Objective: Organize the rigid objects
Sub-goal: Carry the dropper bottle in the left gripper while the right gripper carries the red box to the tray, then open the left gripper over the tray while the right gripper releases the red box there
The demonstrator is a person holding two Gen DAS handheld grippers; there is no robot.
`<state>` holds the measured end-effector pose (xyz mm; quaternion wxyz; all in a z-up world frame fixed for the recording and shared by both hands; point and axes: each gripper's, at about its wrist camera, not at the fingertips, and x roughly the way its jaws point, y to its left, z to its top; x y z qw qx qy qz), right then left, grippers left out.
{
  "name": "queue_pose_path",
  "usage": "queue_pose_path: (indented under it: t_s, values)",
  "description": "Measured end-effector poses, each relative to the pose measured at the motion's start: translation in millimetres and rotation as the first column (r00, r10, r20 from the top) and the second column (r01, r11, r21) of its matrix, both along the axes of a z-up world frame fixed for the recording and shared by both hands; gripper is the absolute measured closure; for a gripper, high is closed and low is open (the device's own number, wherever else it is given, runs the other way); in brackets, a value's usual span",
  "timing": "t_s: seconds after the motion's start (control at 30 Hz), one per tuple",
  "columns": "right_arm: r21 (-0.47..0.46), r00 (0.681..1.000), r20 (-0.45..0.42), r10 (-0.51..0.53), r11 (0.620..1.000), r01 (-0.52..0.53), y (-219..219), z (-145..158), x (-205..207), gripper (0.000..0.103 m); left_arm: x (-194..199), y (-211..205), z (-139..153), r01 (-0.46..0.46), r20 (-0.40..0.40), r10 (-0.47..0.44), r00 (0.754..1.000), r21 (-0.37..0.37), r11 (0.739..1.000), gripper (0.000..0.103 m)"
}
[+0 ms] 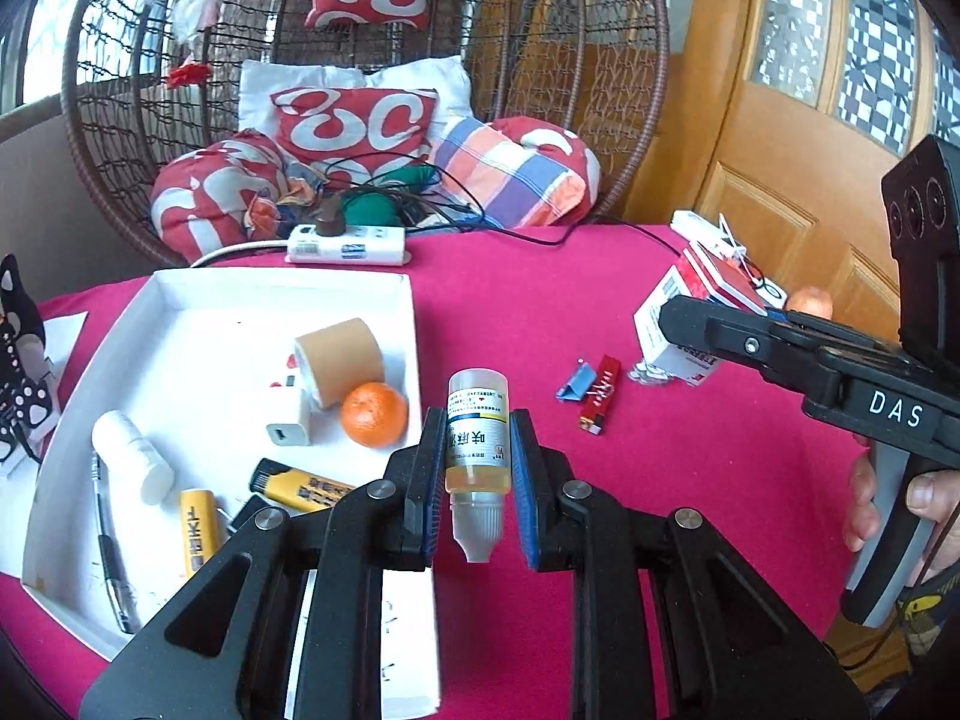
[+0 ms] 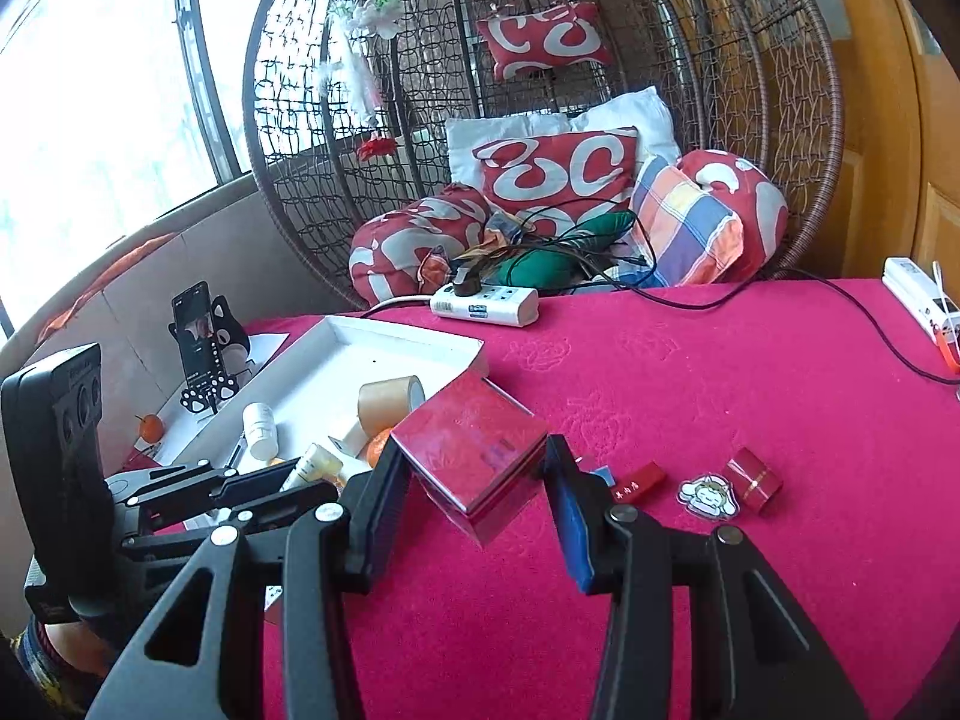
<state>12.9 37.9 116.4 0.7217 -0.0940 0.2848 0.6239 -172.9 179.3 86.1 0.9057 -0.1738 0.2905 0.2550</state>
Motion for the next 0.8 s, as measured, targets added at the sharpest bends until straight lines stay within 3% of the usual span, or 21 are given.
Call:
queue_pose_path:
  t_s: [0.4, 0.57, 0.8]
  values:
    - [-0.027, 0.991, 0.015, 0.130, 0.991, -0.130, 49, 6, -39, 0.058, -53, 82, 11, -0.198, 0.039, 0.198, 0.979, 0.000, 0.980, 0.084]
    - [-0.037, 0.984, 0.026, 0.175, 0.984, -0.174, 68, 9, -57, 0.058, -65, 117, 3, -0.279, 0.007, 0.279, 0.960, 0.007, 0.960, 0.084]
    - [-0.094, 0.973, 0.021, 0.231, 0.969, -0.228, 105, -6, -82, 0.058, -68, 149, -17, -0.346, -0.042, 0.345, 0.938, -0.038, 0.937, 0.083]
